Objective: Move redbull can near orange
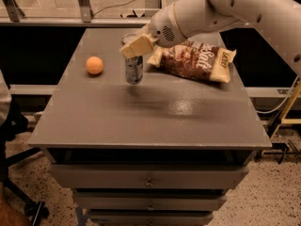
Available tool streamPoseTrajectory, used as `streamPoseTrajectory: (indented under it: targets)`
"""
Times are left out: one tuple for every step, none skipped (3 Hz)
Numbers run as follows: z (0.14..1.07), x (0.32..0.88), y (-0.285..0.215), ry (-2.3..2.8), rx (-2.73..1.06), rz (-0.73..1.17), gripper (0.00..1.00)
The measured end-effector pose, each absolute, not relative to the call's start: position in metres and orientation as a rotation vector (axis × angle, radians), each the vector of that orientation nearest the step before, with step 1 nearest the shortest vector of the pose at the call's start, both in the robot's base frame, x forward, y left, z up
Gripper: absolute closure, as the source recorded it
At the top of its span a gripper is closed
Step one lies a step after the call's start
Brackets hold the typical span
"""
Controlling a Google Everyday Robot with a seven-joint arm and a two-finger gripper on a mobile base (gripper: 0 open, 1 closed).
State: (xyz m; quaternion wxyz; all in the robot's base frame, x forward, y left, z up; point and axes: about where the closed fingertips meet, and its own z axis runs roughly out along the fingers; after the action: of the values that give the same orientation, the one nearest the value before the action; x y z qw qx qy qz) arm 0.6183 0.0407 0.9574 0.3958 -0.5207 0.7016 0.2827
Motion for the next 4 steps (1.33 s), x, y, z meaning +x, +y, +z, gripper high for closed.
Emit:
streamPoseTrajectory:
  targets:
    - [0.953,0.635,0.046,1.814,-1.291,0.738,1.0]
    - [0.948,0.657,0.058,1.818,-1.293,0.763,1.0]
    - [0.946,0.676,0.075,1.792,-1.328,0.78,1.0]
    - [0.941,0.688,0.084,1.786,-1.354,0.793,1.0]
